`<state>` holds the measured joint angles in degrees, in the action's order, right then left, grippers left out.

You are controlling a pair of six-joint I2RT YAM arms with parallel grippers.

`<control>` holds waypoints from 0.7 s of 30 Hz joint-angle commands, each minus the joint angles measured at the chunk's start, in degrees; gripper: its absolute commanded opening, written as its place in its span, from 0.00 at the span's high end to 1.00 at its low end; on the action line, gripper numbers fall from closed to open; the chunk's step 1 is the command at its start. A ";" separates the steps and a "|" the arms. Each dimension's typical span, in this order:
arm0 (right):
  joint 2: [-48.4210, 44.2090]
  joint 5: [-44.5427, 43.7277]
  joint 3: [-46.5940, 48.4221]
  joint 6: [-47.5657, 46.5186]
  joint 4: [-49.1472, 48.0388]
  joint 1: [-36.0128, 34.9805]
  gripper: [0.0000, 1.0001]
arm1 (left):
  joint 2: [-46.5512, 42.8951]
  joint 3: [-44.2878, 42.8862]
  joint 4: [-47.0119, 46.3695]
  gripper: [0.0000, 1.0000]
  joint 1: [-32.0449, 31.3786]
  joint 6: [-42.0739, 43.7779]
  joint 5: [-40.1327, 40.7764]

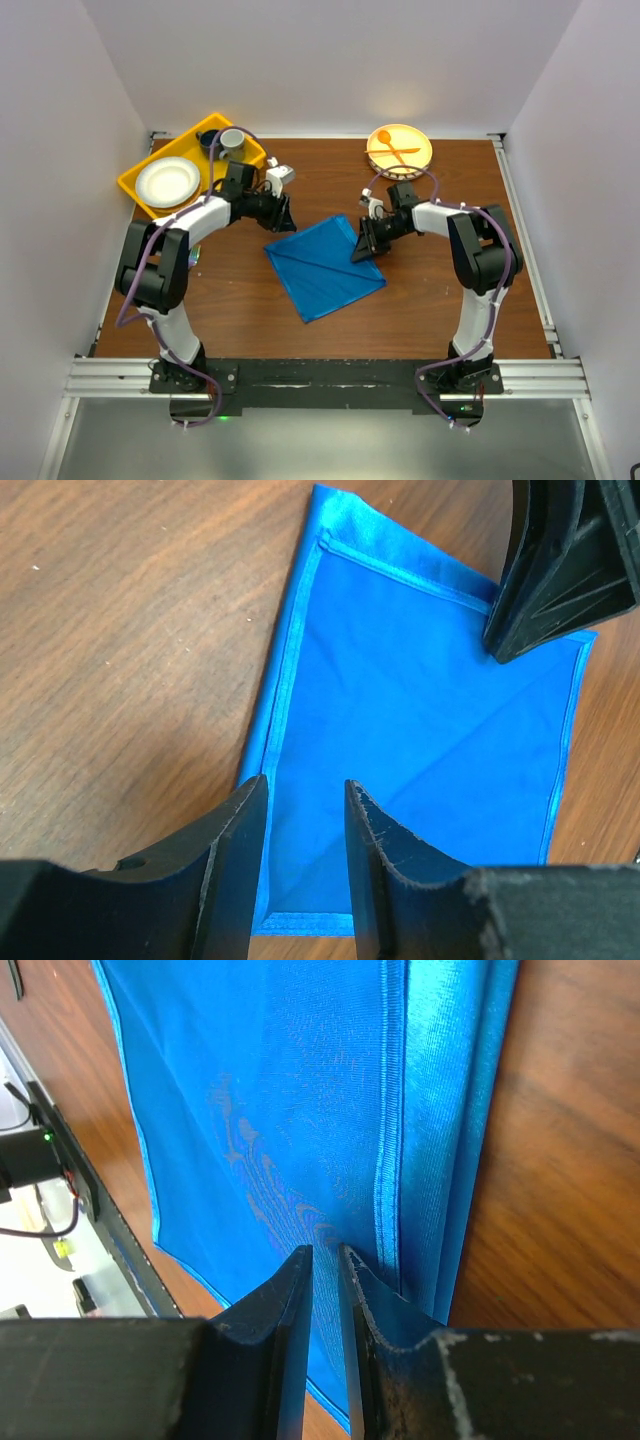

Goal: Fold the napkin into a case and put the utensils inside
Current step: Pick up the upper triangle-folded napkin from the center of the board.

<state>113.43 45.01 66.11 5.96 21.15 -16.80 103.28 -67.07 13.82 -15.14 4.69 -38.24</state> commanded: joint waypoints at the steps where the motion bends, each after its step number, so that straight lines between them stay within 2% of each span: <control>1: -0.66 -2.57 -1.68 -2.97 1.70 -0.34 0.78 | -0.10 -0.52 0.76 0.59 -0.51 3.39 0.53; 10: -3.74 -0.98 -8.09 -3.93 1.88 -2.10 0.78 | 2.09 -3.07 2.61 0.55 -1.03 7.00 -0.08; 11: -4.44 0.50 -8.45 -5.07 3.71 -2.19 0.76 | 3.75 -5.68 4.44 0.54 -1.65 10.92 -4.08; 14: -7.85 5.25 -7.23 -4.55 4.96 -2.19 0.72 | 7.53 -10.52 8.13 0.51 -2.88 16.03 -6.93; 21: -12.00 7.11 0.07 -2.53 5.04 1.14 0.58 | 15.71 -19.05 8.50 0.46 -6.48 18.34 -7.29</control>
<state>104.40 50.59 60.71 3.68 26.41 -18.11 115.18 -80.90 21.67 -19.88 19.33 -42.83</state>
